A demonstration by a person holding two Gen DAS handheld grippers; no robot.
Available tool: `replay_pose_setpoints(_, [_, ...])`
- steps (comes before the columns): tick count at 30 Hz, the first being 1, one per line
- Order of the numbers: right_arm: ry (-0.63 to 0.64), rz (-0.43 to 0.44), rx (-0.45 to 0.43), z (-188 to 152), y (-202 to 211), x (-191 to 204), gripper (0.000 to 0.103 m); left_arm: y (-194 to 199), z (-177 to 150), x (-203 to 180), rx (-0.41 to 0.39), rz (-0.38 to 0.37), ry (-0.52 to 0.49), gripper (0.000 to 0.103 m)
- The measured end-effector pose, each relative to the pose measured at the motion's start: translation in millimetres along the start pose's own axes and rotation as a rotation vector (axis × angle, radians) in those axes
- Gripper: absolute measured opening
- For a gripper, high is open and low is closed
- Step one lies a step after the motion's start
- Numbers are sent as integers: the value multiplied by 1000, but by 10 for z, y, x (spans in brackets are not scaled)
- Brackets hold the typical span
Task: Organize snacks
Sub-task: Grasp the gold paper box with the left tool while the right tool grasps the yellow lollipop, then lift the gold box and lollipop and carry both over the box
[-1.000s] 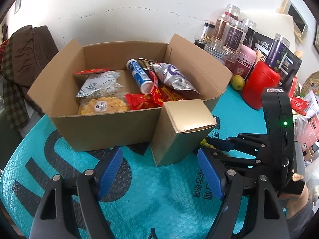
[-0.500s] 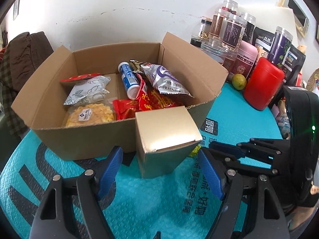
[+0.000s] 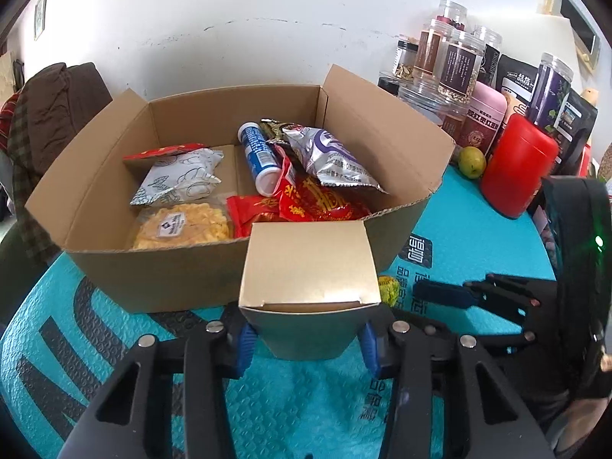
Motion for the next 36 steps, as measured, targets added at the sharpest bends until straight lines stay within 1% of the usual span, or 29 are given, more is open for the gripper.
replay_pose_setpoints(5, [33,2,2,59,-59,70,44,106,-87,126,11,8,3,44])
replay_pose_setpoints(8, [29,0,9,79,-118,74,44,167,-135,232,18,20,23,44])
replay_pose_setpoints(13, [47,-30,-8,119,-160,92,43,175,-218,336,28,47,39,44])
replay_pose_setpoints(15, [68,-48,-6,114,-178,107,27,156,-232,341,20,48,45,44])
replay_pose_setpoints(16, [77,-63,-8,112,-177,101,26,156,-232,337,15,50,45,44])
replay_pose_setpoints(21, [106,-80,4,61,-163,110,25,82,-226,284,3,68,21,44])
replay_pose_setpoints(26, [126,-86,13,-4,-139,121,25,-53,-239,314,22,53,60,44])
replay_pose_setpoints(29, [121,-83,12,-21,-126,114,25,-46,-241,323,15,52,66,44])
replay_pose_setpoints(33, [119,-94,14,-44,-89,109,25,-8,-268,326,25,41,71,44])
replay_pose_setpoints(36, [114,-84,14,-79,-56,143,25,48,-307,326,33,38,72,44])
Point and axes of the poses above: each gripper's, at about its wrist camera, not at the fingertips, and y roughly against the way its jaws point, x to its left, z to its top, the point moved 8 cm from there along -y, roughly the way its jaws point, and after that the axes turned 11 degrees about z, right-handed, at the moved point
